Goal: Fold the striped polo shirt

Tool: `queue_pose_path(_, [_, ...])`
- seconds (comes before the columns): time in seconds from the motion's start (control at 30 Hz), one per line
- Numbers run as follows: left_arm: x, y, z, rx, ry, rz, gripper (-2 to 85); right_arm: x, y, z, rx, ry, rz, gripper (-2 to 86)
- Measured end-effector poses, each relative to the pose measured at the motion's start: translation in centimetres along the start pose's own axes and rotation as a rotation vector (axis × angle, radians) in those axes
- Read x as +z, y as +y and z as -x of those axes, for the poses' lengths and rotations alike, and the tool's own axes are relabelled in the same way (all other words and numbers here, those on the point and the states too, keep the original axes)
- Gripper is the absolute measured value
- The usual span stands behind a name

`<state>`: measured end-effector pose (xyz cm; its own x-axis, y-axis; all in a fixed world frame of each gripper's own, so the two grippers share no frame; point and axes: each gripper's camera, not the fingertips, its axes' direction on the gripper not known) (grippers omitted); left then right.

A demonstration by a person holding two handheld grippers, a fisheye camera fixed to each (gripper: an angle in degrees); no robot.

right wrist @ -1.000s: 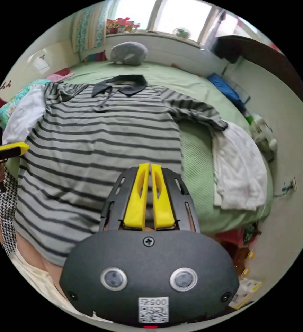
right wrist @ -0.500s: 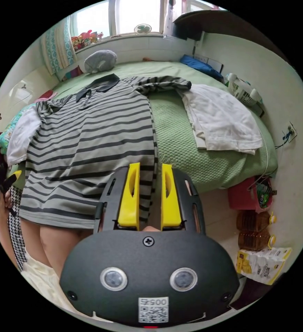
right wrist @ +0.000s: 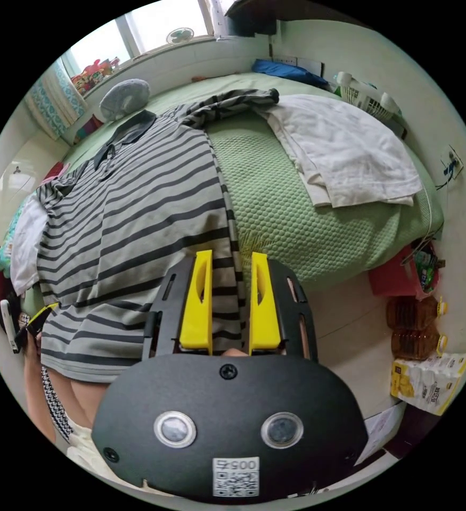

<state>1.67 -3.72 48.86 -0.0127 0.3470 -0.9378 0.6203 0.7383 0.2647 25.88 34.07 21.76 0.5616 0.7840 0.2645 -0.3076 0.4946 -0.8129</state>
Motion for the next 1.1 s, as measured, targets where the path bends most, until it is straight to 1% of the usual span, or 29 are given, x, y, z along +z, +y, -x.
queue_pose_path(0.17, [0.0,1.2,-1.8,0.083,-0.130,0.024,13.7,-0.2,0.1,0.0,0.032,-0.004,0.039,7.0])
queue_pose_path(0.33, [-0.5,2.4,-1.6,0.042,-0.123,0.015,13.6,-0.5,0.5,0.3,0.070,0.008,0.030,5.8])
queue_pose_path(0.5, [-1.1,3.7,-2.1,0.035,-0.146,-0.006,13.4,-1.0,0.6,2.1,-0.002,0.073,0.032,3.9])
queue_pose_path(0.57, [-1.6,4.4,-2.2,0.030,-0.153,-0.015,12.1,-1.2,0.6,3.6,-0.071,0.138,0.051,1.9])
queue_pose_path(0.67, [-2.2,5.6,-2.2,0.012,-0.130,-0.036,7.2,-1.4,0.4,5.5,-0.146,0.233,0.088,-0.8])
queue_pose_path(0.8, [-2.9,6.6,-2.1,0.004,-0.105,-0.035,3.6,-2.2,0.4,6.5,-0.176,0.261,0.107,-1.3])
queue_pose_path(0.87, [-3.5,7.0,-2.0,0.014,-0.057,-0.004,1.6,-3.1,0.4,6.4,-0.165,0.251,0.111,-1.4])
queue_pose_path(1.1, [-6.3,7.9,-2.1,0.030,-0.048,-0.015,0.6,-6.9,1.3,6.6,-0.140,0.232,0.057,-1.4])
